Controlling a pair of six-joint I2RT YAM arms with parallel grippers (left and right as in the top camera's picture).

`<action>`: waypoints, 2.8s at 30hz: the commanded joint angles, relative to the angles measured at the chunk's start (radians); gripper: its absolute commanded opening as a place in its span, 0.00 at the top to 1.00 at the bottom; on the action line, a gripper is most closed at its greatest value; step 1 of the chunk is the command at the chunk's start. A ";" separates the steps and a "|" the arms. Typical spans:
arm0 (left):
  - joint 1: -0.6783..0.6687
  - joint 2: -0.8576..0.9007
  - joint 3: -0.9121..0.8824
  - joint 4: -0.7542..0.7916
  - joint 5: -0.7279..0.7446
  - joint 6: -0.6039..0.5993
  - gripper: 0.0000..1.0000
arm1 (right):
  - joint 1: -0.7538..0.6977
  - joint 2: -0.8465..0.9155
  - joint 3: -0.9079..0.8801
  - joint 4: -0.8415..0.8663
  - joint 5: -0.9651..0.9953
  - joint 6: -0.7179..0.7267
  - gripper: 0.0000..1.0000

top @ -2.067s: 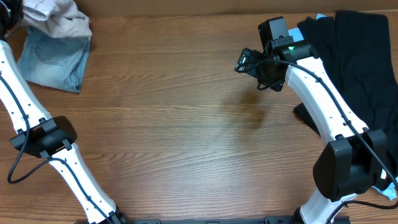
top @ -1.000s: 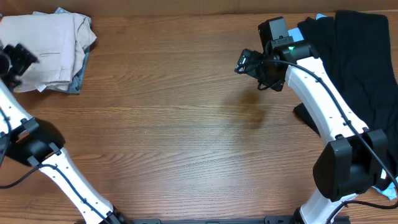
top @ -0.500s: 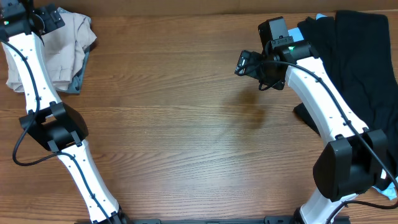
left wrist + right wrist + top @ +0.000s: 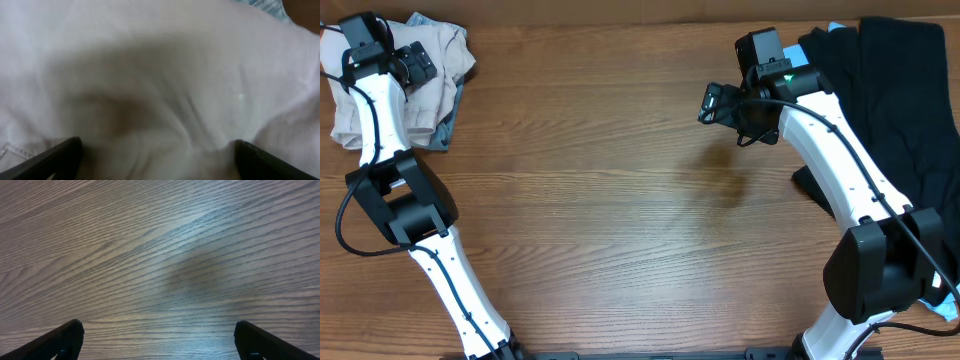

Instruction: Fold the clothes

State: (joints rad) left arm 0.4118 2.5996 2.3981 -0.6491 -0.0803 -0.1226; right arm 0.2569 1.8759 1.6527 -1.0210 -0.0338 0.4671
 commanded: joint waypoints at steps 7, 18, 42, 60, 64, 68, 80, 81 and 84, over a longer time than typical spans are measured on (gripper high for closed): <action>-0.014 -0.209 0.417 -0.353 0.218 0.011 0.00 | -0.002 -0.072 0.416 -0.230 0.090 -0.134 0.00; -0.102 -0.425 0.488 -0.548 0.475 -0.037 0.00 | -0.002 -0.243 0.830 -0.662 0.153 -0.164 0.00; -0.159 -0.417 0.476 -0.683 0.470 -0.042 0.00 | -0.002 -0.374 0.795 -0.619 0.233 -0.158 0.00; -0.159 -0.417 0.476 -0.683 0.470 -0.042 0.00 | -0.114 -1.128 -0.716 0.528 0.161 -0.370 0.00; -0.159 -0.417 0.476 -0.683 0.470 -0.042 0.00 | -0.124 -1.308 -1.003 0.741 0.114 -0.371 0.00; -0.159 -0.417 0.476 -0.683 0.470 -0.042 0.00 | -0.130 -1.460 -1.231 0.899 0.083 -0.370 0.00; -0.159 -0.417 0.476 -0.683 0.470 -0.042 0.00 | -0.130 -1.739 -1.556 0.982 0.013 -0.371 0.00; -0.159 -0.417 0.476 -0.683 0.470 -0.042 0.00 | -0.130 -1.749 -1.567 0.983 0.008 -0.371 0.00; -0.159 -0.417 0.476 -0.683 0.470 -0.042 0.00 | -0.130 -1.778 -1.600 0.964 0.005 -0.370 0.00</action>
State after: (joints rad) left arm 0.2611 2.1902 2.8708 -1.3327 0.3763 -0.1547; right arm 0.1314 0.1265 0.0841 -0.0471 -0.0109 0.1036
